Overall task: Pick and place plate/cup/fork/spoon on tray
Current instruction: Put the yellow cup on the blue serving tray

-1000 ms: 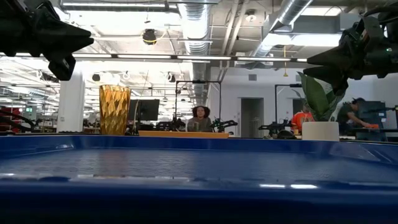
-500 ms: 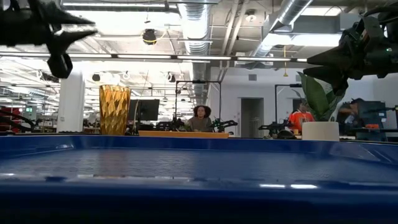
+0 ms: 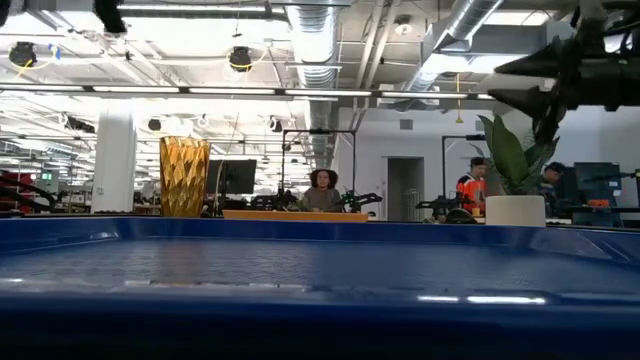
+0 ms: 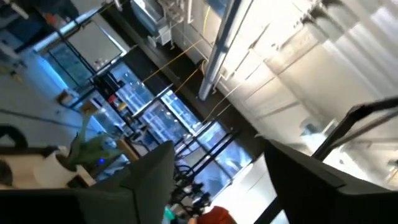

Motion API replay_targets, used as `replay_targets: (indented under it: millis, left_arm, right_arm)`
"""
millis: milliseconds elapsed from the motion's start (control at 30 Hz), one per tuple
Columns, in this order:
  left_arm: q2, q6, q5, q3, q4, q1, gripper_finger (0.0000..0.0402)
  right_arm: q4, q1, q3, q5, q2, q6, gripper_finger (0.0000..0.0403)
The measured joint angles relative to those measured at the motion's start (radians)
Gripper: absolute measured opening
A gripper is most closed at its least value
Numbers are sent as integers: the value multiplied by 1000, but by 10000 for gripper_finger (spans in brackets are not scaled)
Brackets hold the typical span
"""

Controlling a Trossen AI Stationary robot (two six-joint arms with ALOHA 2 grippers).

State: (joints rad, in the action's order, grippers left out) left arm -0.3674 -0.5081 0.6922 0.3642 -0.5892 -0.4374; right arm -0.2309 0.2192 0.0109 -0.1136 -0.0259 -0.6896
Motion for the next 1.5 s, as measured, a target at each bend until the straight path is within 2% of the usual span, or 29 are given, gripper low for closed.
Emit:
replay_targets:
  millis: [67,167,233,300,400,533,600,667,767,867,967,1067,1233,1400,1500]
  left_arm:
    - [-95,72,-4,94,4,0,259]
    - [-224,215,4,254,52,0,266]
    - [-291,233,69,371,151,0,267]
    - [-351,236,138,507,332,1,267]
    - [-433,235,212,713,691,13,268]
    - [-534,89,302,949,1133,84,268]
    - [-563,-12,285,1044,1327,146,268]
    - [-582,-95,212,1109,1474,220,268]
    - [-593,-158,94,1148,1618,341,268]
    - [-593,-168,10,1150,1709,461,268]
    - [-597,-142,-48,1150,1770,566,268]
    - [-608,-86,-108,1150,1784,649,270]
    - [-640,10,-207,1150,1783,755,289]
    - [-684,102,-329,1150,1792,864,309]
    - [-716,161,-361,1150,1815,924,311]
  right_arm:
    - [-22,0,0,-45,1,-63,188]
    - [-46,0,0,-116,1,-70,188]
    - [-58,0,0,-128,1,-71,188]
    - [-88,0,0,-128,1,-80,188]
    - [-131,1,1,-139,1,-130,188]
    - [-169,6,25,-148,0,-130,188]
    - [-160,6,68,-149,-11,-95,188]
    - [-132,6,129,-148,-34,-45,188]
    - [-17,6,255,-149,-87,39,188]
    - [177,6,404,-151,-172,105,188]
    - [358,6,546,-151,-282,163,190]
    - [466,6,656,-147,-393,211,203]
    - [516,6,760,-141,-537,255,232]
    - [519,6,783,-120,-623,288,239]
    - [517,6,783,-119,-653,289,240]
